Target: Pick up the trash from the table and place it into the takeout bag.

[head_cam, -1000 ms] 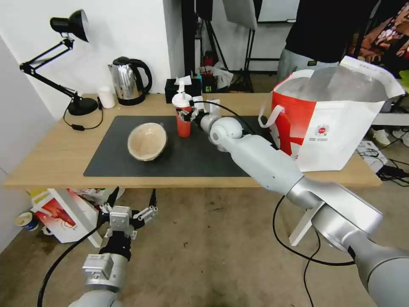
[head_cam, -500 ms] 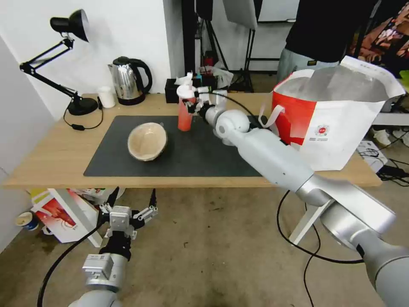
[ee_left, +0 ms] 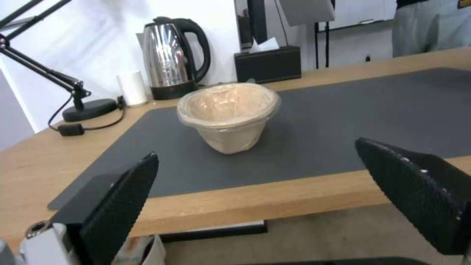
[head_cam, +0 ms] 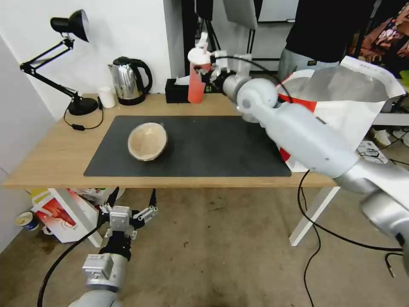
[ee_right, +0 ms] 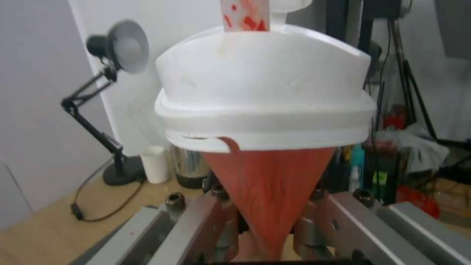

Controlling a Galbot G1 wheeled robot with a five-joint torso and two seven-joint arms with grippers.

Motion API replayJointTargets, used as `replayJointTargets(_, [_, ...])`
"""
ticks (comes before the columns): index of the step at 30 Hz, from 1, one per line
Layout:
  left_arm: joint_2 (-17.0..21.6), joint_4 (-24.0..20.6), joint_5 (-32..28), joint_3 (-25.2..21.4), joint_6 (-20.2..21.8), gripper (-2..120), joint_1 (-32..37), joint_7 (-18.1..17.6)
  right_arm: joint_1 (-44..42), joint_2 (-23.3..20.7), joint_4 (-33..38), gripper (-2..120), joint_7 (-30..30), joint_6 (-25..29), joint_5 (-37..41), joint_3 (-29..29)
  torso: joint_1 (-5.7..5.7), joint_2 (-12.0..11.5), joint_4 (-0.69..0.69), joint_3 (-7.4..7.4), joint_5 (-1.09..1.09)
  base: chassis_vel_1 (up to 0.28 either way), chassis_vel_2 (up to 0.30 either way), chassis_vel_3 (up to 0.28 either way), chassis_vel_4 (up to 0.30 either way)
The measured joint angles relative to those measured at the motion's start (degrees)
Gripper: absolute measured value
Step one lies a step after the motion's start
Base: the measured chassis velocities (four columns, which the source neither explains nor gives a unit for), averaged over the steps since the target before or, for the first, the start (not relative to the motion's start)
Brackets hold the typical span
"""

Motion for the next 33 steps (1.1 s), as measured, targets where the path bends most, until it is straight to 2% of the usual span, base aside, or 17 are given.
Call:
replayJointTargets(6, [0.0, 0.0, 0.0, 0.0, 0.0, 100, 0.0, 0.0, 2.26, -5.48, 5.5, 8, 1.11, -0.42, 3.14, 0.95, 0.0, 0.0, 0.0, 0.0, 0.0, 0.0, 0.0, 0.0, 0.0])
replayJointTargets(19, [0.0, 0.0, 0.0, 0.0, 0.0, 100, 0.0, 0.0, 5.76, -12.33, 6.34, 8, 1.11, -0.44, 6.38, 2.98, 0.0, 0.0, 0.01, 0.0, -0.02, 0.0, 0.0, 0.0, 0.0])
replayJointTargets(27, [0.0, 0.0, 0.0, 0.0, 0.0, 100, 0.0, 0.0, 4.47, -17.9, 9.33, 8, 0.85, -0.44, 7.63, 5.29, 0.0, 0.0, 0.01, 0.0, 0.0, 0.0, 0.0, 0.0, 0.0])
replayJointTargets(29, [0.0, 0.0, 0.0, 0.0, 0.0, 100, 0.0, 0.0, 3.18, -20.49, 10.64, 8, 0.78, -0.44, 8.04, 6.61, 0.0, 0.0, 0.0, 0.0, -0.01, 0.0, 0.0, 0.0, 0.0])
replayJointTargets(33, [0.0, 0.0, 0.0, 0.0, 0.0, 100, 0.0, 0.0, 1.51, -22.47, 11.49, 8, 0.7, -0.44, 8.3, 8.0, 0.0, 0.0, 0.0, 0.0, 0.0, 0.0, 0.0, 0.0, 0.0])
